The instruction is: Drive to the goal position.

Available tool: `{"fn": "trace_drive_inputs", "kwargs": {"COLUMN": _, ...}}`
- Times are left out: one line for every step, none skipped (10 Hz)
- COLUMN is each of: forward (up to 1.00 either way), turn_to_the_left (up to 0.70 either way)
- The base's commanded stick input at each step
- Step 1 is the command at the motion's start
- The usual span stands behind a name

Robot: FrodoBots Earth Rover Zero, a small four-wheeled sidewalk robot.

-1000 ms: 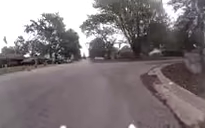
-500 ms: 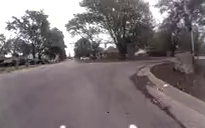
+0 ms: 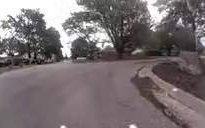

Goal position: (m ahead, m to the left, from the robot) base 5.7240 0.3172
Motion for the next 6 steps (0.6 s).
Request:
{"fn": "trace_drive_inputs", "kwargs": {"forward": 1.00, "turn_to_the_left": -0.34}}
{"fn": "trace_drive_inputs", "kwargs": {"forward": 1.00, "turn_to_the_left": -0.07}}
{"fn": "trace_drive_inputs", "kwargs": {"forward": 1.00, "turn_to_the_left": 0.00}}
{"fn": "trace_drive_inputs", "kwargs": {"forward": 1.00, "turn_to_the_left": 0.00}}
{"fn": "trace_drive_inputs", "kwargs": {"forward": 1.00, "turn_to_the_left": 0.00}}
{"fn": "trace_drive_inputs", "kwargs": {"forward": 1.00, "turn_to_the_left": 0.00}}
